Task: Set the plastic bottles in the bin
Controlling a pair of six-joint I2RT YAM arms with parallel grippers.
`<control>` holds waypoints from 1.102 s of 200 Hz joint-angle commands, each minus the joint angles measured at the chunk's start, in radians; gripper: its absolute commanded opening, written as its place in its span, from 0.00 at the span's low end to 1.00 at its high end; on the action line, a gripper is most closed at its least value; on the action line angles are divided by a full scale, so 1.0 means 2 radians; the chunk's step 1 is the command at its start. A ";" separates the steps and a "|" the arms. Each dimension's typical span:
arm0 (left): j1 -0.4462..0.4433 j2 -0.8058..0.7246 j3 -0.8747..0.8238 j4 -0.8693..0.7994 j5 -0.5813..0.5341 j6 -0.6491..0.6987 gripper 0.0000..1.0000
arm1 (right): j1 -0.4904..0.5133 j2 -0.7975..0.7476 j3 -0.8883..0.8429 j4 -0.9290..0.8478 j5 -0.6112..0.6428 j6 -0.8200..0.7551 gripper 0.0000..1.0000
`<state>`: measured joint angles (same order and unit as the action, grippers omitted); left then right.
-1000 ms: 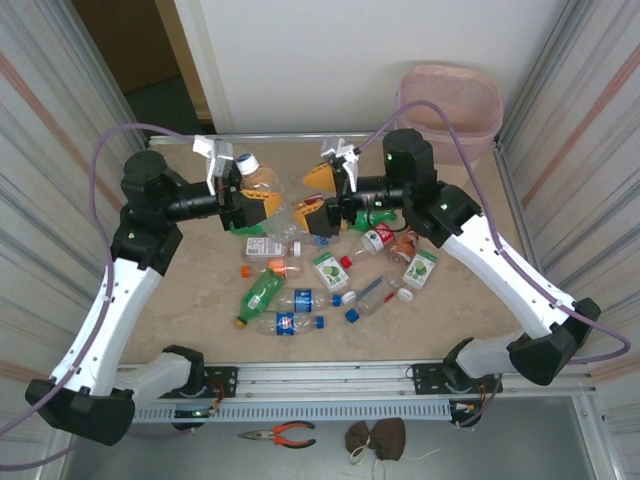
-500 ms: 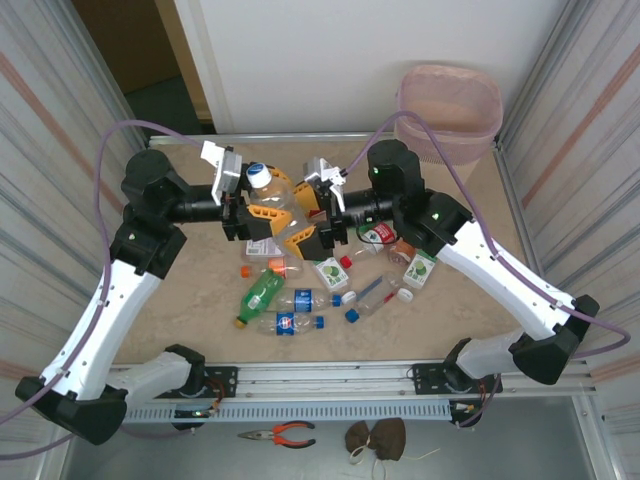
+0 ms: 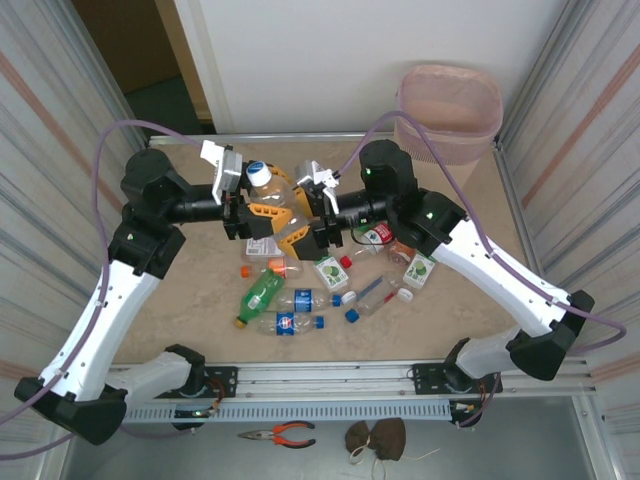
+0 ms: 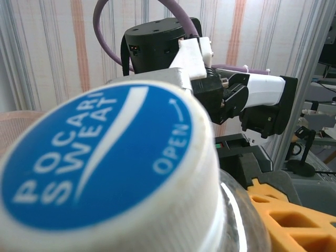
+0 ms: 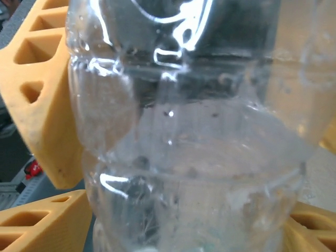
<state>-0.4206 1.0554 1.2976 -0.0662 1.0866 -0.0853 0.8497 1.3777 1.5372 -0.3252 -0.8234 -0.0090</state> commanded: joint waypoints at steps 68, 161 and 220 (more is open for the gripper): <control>-0.002 -0.007 0.009 -0.002 -0.035 0.013 0.66 | 0.006 -0.002 0.019 -0.011 0.010 -0.003 0.60; -0.002 -0.047 -0.010 0.006 -0.078 0.020 0.87 | -0.036 -0.014 0.017 -0.024 0.046 0.003 0.57; -0.002 -0.070 -0.031 -0.029 -0.144 0.036 0.87 | -0.139 -0.023 0.049 -0.085 0.092 0.011 0.57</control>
<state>-0.4210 0.9535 1.2518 -0.0959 0.8558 -0.0448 0.6632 1.3609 1.5784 -0.4320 -0.7280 -0.0086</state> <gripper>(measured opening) 0.874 0.575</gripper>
